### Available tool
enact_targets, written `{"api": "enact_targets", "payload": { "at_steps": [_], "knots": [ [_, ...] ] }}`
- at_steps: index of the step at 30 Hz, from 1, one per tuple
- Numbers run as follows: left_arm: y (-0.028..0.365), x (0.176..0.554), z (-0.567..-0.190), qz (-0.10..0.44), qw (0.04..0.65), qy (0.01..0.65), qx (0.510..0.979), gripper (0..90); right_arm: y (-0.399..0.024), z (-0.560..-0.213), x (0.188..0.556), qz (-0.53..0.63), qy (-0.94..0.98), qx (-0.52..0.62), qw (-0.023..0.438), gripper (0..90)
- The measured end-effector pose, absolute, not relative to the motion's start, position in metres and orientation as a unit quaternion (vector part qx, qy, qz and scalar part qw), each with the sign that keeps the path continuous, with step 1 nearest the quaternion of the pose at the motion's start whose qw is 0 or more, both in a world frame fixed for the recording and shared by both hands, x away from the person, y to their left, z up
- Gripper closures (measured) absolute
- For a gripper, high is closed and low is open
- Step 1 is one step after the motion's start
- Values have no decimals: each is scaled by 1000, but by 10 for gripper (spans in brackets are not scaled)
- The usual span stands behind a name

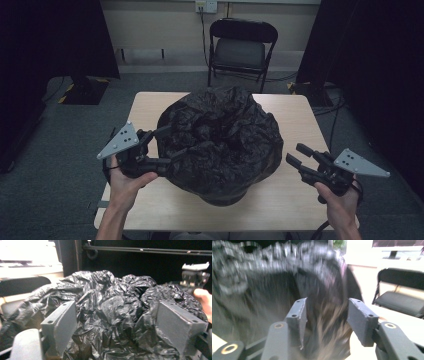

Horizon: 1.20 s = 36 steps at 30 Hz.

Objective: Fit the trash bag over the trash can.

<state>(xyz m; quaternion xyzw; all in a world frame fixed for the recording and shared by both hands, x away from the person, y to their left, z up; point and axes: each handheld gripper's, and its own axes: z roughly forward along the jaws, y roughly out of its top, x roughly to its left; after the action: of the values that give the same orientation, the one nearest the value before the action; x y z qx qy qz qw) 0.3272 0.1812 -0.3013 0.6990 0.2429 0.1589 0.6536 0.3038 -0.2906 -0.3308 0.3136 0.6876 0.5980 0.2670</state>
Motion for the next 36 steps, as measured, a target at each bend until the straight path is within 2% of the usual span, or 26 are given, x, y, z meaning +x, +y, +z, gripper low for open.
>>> {"api": "enact_targets", "payload": {
  "at_steps": [5,9,15,18,21,28,36],
  "knots": [
    [180,338,-311,119,666,254,692,167,-276,-304,316,622,672,297,270,406],
    [177,340,-313,93,675,244,691,179,-262,-303,328,628,680,289,244,388],
    [172,332,-310,103,666,236,700,172,-267,-307,326,644,674,288,219,385],
    [165,325,-309,122,636,224,728,173,-271,-307,322,642,678,286,217,384],
    [163,322,-312,117,646,235,717,179,-274,-308,318,633,688,284,216,376],
    [163,315,-312,127,639,227,724,190,-278,-312,314,629,690,286,214,368],
    [189,300,-306,159,636,235,717,160,-278,-303,311,628,693,275,222,368]
  ]
}}
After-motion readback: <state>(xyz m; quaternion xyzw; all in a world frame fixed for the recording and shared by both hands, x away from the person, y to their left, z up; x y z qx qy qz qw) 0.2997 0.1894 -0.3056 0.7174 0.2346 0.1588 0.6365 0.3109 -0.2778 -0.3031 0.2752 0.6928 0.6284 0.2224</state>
